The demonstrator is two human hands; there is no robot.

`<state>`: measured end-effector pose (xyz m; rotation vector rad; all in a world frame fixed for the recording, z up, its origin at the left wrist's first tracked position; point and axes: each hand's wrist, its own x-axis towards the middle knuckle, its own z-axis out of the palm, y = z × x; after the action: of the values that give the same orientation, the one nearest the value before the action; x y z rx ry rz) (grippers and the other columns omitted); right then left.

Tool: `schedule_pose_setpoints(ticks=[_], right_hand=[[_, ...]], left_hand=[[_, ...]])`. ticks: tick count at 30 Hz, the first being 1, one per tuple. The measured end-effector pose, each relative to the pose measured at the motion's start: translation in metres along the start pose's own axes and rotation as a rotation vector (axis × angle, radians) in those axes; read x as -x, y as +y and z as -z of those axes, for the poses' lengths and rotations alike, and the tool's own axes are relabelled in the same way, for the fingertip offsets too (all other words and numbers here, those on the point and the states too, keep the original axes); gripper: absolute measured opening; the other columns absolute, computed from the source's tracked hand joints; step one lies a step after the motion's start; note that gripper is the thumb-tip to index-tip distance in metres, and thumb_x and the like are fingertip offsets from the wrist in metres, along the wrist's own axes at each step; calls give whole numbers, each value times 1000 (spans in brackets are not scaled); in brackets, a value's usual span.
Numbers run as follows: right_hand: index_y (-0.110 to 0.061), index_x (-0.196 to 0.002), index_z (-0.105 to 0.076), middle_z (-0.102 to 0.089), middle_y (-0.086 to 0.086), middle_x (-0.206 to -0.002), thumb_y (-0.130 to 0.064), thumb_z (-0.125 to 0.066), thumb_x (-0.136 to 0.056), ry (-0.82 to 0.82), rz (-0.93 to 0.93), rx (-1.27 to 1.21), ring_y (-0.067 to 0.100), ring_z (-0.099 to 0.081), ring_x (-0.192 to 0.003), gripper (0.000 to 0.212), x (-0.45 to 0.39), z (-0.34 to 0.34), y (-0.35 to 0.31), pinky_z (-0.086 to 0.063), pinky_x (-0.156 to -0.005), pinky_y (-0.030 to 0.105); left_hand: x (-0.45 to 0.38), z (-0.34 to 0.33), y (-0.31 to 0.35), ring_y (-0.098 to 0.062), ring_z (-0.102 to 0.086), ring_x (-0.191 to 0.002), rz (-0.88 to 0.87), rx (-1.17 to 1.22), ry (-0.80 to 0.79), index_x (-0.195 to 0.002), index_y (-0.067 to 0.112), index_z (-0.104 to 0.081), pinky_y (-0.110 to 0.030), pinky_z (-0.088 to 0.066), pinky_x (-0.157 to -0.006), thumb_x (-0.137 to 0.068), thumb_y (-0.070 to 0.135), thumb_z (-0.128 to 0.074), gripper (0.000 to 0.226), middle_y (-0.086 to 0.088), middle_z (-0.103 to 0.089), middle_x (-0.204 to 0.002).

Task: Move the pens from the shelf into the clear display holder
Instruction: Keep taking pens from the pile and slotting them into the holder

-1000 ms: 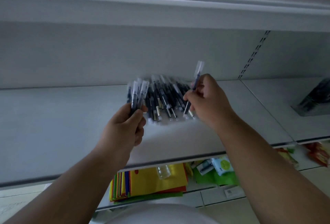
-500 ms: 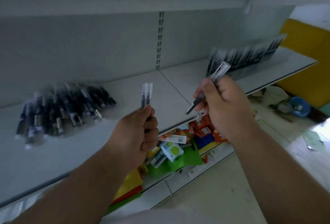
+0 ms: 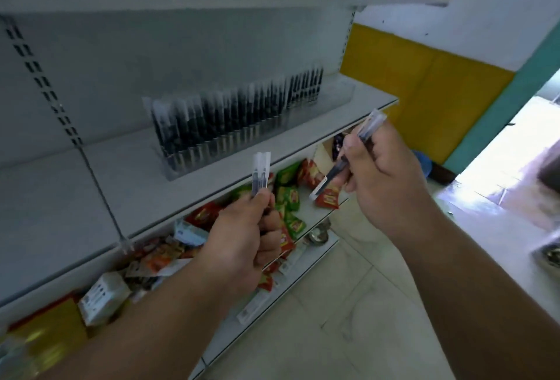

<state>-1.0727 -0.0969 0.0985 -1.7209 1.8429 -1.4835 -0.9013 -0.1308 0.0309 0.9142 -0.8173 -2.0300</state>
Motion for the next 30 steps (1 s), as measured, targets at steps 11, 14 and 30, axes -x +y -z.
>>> schedule_pose_setpoints(ticks=[11,14,30], right_hand=[[-21,-87,-65,-68,-3,-75,-30,-64,-92,82,-95,226,13,-64,-70,10,-121,39,96,-53,-66,38],[-21,-86,-66,-69,-3,-73,-31,-63,-92,100,-104,234,15,-67,-70,13,-157,51,114,-55,-68,42],[-28,-87,-57,-70,-3,-85,-29,-56,-98,-293,220,118,17,-67,-85,11,-372,8,245,-56,-76,38]], left_hand=[[-155,-73,8,-9,-14,-41,96,73,-35,-76,21,-45,-21,-8,-41,-105,31,-39,31,4,-20,-60],[-191,-95,16,-9,-15,-40,94,99,-64,-77,20,-46,-19,-9,-40,-105,30,-40,30,4,-23,-58],[-305,-158,12,-11,-15,-43,-175,128,275,-81,17,-45,-26,-10,-43,-105,30,-39,28,2,-29,-58]])
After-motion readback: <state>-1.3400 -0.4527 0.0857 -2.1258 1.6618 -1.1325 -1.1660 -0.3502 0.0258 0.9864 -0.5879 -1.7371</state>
